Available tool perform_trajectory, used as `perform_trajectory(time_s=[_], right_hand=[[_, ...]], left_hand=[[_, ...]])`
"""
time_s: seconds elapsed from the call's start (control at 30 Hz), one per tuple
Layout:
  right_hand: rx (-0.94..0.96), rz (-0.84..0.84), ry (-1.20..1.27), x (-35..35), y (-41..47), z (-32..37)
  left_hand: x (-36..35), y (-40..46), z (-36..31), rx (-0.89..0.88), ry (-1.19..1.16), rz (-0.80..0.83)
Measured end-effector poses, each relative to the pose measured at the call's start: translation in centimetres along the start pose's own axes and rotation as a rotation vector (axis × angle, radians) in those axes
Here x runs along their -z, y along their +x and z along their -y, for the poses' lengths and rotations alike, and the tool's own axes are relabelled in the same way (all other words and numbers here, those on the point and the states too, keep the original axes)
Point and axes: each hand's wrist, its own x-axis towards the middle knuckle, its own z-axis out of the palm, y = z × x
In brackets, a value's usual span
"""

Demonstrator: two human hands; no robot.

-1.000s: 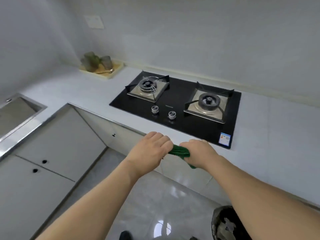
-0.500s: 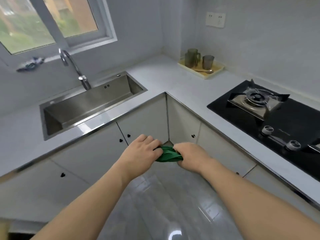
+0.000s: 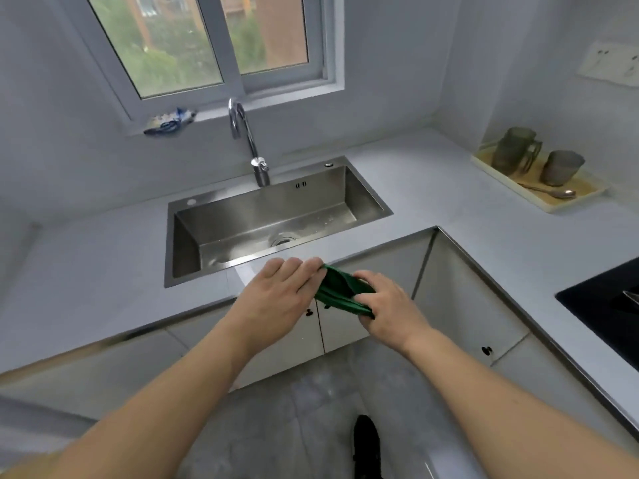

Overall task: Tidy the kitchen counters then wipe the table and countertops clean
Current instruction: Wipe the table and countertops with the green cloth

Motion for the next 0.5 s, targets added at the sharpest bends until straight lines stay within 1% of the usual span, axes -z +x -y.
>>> perform_trajectory(time_s=[0.07, 0.13, 0.2, 0.3, 0.33, 0.4, 0.5], right_hand=[[0.085, 0.005, 0.008, -0.6, 4.4, -1.2], [0.111, 0.001, 0.007, -0.8, 8.6, -2.1], [0.148, -0.067, -0.002, -0.7, 12.2, -2.5], [0.287, -0.118, -0.106, 0.2, 18.1, -2.3], [0.31, -0.125, -0.154, 0.4, 19.3, -2.0], [0.361, -0.127, -0.234, 0.4, 22.2, -1.6], [0.422, -0.213, -0.306, 0.3, 26.3, -1.1]], left_hand=[[-1.4, 2.0, 2.4, 0.054, -0.026, 0.004], [-2.2, 4.0, 5.1, 0.079, -0.04, -0.015], [-2.8, 5.5, 7.3, 0.101, -0.048, -0.036], [-3.8, 8.0, 11.2, 0.197, -0.043, -0.082], [-4.1, 8.5, 11.9, 0.211, -0.05, -0.113], [-4.7, 9.1, 13.8, 0.233, -0.07, -0.121], [-5.6, 10.0, 16.9, 0.25, -0.081, -0.146]])
